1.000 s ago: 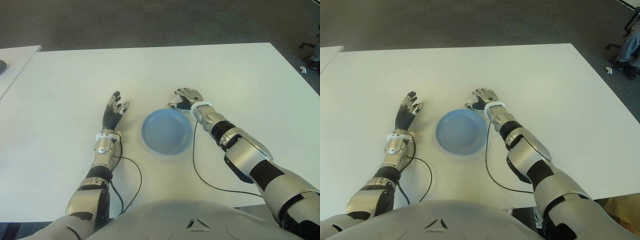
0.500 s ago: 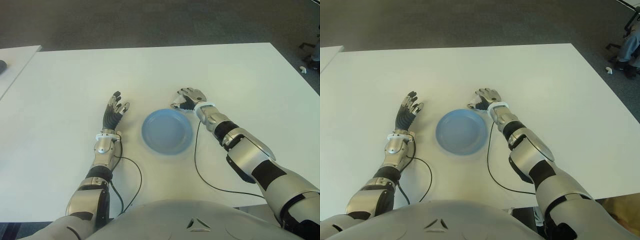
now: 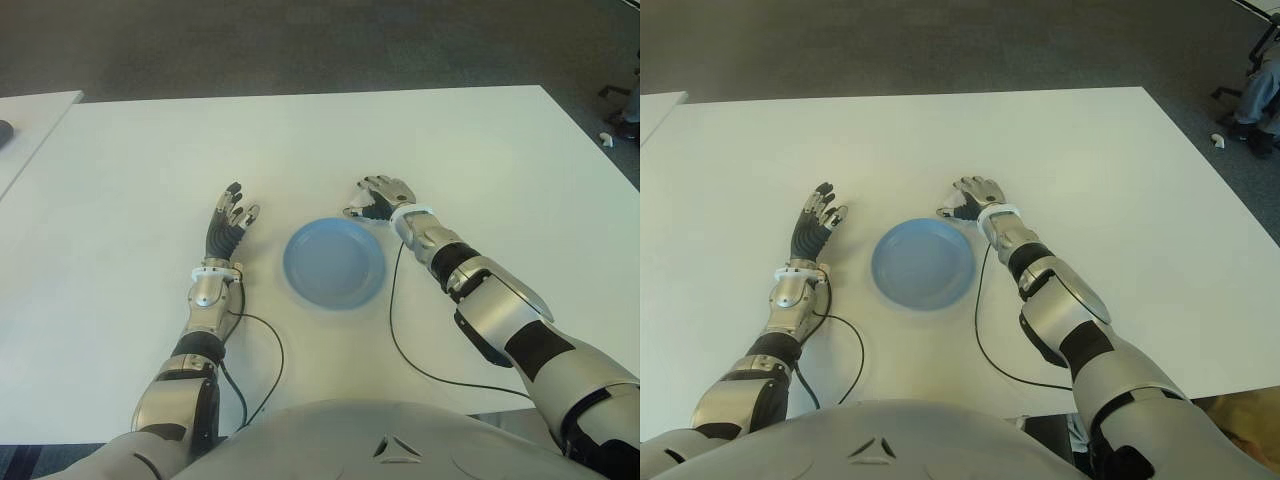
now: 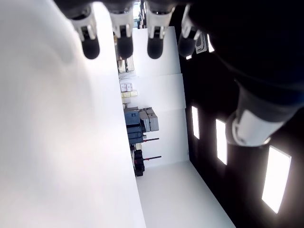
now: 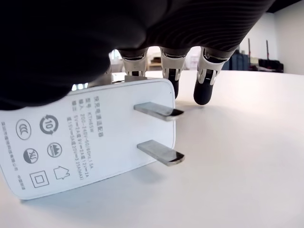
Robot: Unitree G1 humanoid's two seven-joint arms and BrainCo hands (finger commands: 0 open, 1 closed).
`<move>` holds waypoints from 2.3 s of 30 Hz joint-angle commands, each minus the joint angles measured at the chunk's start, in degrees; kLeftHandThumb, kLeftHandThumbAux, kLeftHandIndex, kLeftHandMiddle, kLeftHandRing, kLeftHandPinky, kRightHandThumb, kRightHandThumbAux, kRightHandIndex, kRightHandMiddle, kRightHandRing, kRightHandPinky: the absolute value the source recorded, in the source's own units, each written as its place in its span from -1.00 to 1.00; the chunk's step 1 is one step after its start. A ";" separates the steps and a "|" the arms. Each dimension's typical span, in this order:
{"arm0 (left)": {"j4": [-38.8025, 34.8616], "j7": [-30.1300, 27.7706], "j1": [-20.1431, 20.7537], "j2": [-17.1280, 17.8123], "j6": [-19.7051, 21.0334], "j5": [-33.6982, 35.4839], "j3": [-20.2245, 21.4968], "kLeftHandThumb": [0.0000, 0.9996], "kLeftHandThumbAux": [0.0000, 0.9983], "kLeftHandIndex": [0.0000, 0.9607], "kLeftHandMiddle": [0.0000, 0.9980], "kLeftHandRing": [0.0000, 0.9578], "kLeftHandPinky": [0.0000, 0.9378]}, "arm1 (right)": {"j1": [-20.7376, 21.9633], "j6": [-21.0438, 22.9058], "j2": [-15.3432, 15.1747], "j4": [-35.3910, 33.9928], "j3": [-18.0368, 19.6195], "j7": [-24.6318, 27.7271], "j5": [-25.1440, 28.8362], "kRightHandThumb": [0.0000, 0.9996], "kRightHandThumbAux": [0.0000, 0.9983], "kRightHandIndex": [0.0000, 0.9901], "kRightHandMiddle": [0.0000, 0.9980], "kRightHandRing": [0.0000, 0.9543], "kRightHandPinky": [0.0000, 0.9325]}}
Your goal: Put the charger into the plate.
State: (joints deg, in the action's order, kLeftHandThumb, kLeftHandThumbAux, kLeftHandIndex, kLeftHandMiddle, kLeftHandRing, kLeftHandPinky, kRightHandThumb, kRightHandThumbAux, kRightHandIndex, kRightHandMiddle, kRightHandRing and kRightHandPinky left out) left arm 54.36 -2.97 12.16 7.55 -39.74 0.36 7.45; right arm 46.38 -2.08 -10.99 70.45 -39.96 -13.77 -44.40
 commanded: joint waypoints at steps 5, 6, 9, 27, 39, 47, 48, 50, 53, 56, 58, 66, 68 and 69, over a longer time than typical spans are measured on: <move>10.50 -0.82 -12.99 -4.33 7.94 -1.14 -1.94 -0.91 0.17 -0.96 -0.84 -0.85 -0.86 | -4.53 -2.28 -3.36 0.42 1.00 0.53 0.56 -0.21 -0.70 -1.00 -1.00 -1.00 -1.00; 10.52 -0.94 -13.00 -4.32 7.87 -1.05 -1.88 -0.91 0.17 -0.96 -0.84 -0.85 -0.86 | -4.66 -2.46 -3.61 0.35 1.04 0.52 0.57 -0.22 -0.70 -1.00 -1.00 -1.00 -1.00; 10.60 -1.48 -13.01 -4.28 7.68 -0.78 -1.71 -0.90 0.17 -0.96 -0.84 -0.85 -0.87 | -5.04 -3.05 -4.42 0.14 1.03 0.34 0.49 -0.23 -0.70 -1.00 -1.00 -1.00 -1.00; 10.71 -2.37 -12.68 -3.81 7.87 -0.48 -1.42 -0.88 0.15 -0.97 -0.88 -0.89 -0.87 | -8.09 -9.26 -9.96 -2.22 0.24 -2.64 -0.61 -0.28 -0.75 -1.00 -1.00 -1.00 -1.00; 10.63 -3.15 -12.52 -3.49 7.36 -0.03 -1.10 -0.89 0.21 -0.96 -0.87 -0.87 -0.85 | -9.17 -11.37 -11.29 -2.81 -0.35 -4.90 -1.41 -0.23 -0.79 -1.00 -1.00 -1.00 -1.00; 10.90 -3.88 -12.05 -3.22 7.29 -0.01 -0.79 -0.87 0.20 -0.96 -0.88 -0.88 -0.84 | -9.44 -11.51 -11.68 -3.13 -0.75 -5.27 -1.80 -0.20 -0.79 -1.00 -1.00 -1.00 -1.00; 10.93 -3.94 -12.01 -3.20 7.29 -0.02 -0.77 -0.87 0.20 -0.96 -0.88 -0.87 -0.83 | -9.48 -11.52 -11.72 -3.18 -0.79 -5.30 -1.84 -0.20 -0.80 -1.00 -1.00 -1.00 -1.00; 10.98 -3.89 -11.90 -3.10 7.38 -0.11 -0.77 -0.86 0.20 -0.96 -0.87 -0.87 -0.83 | -9.50 -11.49 -11.70 -3.22 -0.83 -5.38 -1.87 -0.20 -0.80 -1.00 -1.00 -1.00 -1.00; 11.02 -3.83 -11.82 -3.03 7.43 -0.21 -0.79 -0.86 0.19 -0.95 -0.87 -0.87 -0.84 | -9.58 -11.49 -11.76 -3.36 -0.87 -5.48 -1.92 -0.20 -0.80 -1.00 -1.00 -1.00 -1.00; 11.11 -3.92 -11.72 -2.92 7.62 -0.15 -0.72 -0.85 0.19 -0.94 -0.86 -0.86 -0.83 | -9.70 -11.57 -11.87 -3.51 -0.73 -5.60 -1.81 -0.20 -0.80 -1.00 -1.00 -1.00 -1.00; 11.10 -3.99 -11.66 -2.87 7.76 -0.11 -0.69 -0.85 0.19 -0.93 -0.85 -0.84 -0.80 | -9.81 -11.64 -11.97 -3.65 -0.56 -5.68 -1.65 -0.21 -0.80 -1.00 -1.00 -1.00 -1.00; 11.08 -3.89 -11.45 -2.69 8.29 0.05 -0.51 -0.84 0.18 -0.91 -0.83 -0.82 -0.79 | -9.99 -10.86 -11.51 -3.55 -0.23 -6.48 -1.42 -0.16 -0.76 -1.00 -1.00 -1.00 -0.90; 11.07 -4.03 -11.39 -2.66 8.37 0.19 -0.40 -0.84 0.18 -0.91 -0.83 -0.83 -0.79 | -9.92 -10.43 -11.19 -3.32 -0.17 -6.77 -1.38 -0.13 -0.75 -1.00 -1.00 -1.00 -0.78; 11.05 -4.10 -11.33 -2.66 8.48 0.28 -0.33 -0.83 0.19 -0.91 -0.83 -0.83 -0.79 | -9.83 -10.14 -10.91 -3.12 -0.04 -6.92 -1.25 -0.12 -0.73 -1.00 -1.00 -1.00 -0.71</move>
State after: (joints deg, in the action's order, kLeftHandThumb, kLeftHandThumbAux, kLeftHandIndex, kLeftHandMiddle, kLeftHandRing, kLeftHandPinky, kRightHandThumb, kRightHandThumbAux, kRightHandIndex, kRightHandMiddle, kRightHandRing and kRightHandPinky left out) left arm 54.45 -5.03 11.90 7.81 -40.16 0.65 8.02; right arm 39.66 -13.12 -22.79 65.92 -39.47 -21.46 -44.69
